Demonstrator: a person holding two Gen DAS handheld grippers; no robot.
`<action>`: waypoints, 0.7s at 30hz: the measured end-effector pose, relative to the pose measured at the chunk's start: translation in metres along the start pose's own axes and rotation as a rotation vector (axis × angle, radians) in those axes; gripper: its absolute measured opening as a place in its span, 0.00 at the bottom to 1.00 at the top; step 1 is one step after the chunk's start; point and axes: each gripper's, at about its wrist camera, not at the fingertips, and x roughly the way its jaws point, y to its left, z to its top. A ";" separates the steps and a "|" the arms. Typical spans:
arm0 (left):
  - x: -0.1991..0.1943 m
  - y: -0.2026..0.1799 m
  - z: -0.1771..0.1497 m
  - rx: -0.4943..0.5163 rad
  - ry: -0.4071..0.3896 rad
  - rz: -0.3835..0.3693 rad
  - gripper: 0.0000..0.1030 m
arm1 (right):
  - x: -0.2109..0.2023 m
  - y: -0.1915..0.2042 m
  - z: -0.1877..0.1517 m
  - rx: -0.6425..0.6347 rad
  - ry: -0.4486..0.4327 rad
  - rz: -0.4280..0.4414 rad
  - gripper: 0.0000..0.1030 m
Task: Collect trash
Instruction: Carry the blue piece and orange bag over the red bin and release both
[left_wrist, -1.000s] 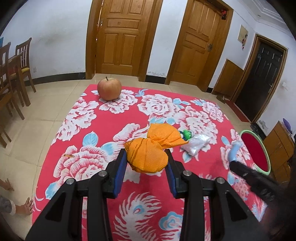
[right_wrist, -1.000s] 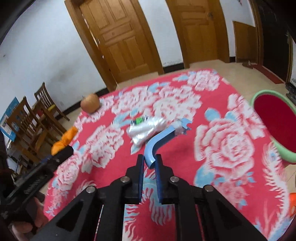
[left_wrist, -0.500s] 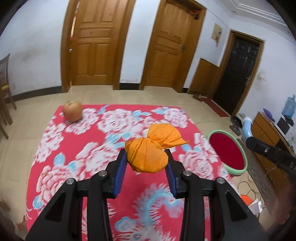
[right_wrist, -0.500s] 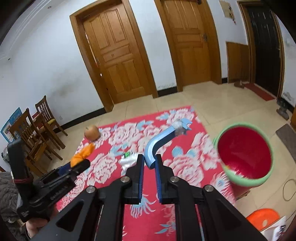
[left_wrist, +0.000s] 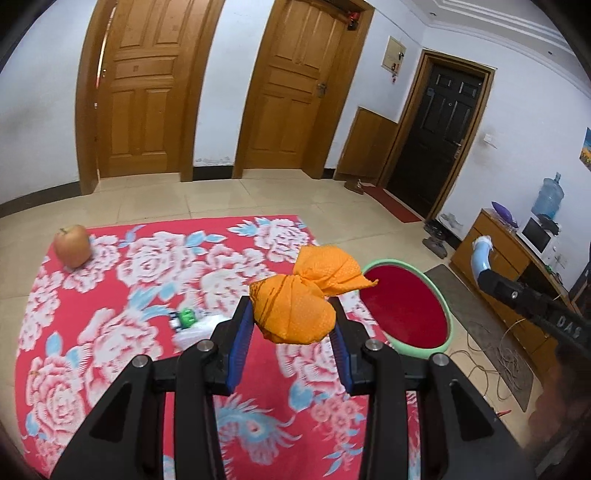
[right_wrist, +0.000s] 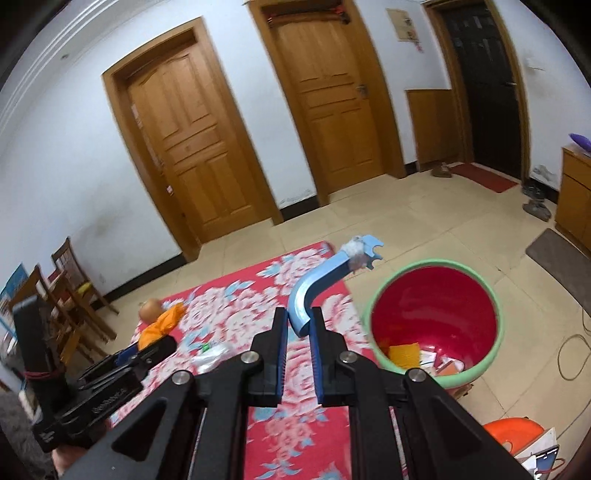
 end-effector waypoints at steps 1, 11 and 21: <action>0.006 -0.004 0.001 0.001 0.006 -0.001 0.39 | 0.001 -0.006 -0.001 0.008 -0.005 -0.012 0.13; 0.057 -0.047 0.002 0.051 0.060 -0.037 0.39 | 0.029 -0.066 -0.020 0.155 -0.003 -0.070 0.13; 0.103 -0.078 -0.004 0.110 0.116 -0.039 0.39 | 0.071 -0.125 -0.034 0.301 0.067 -0.128 0.13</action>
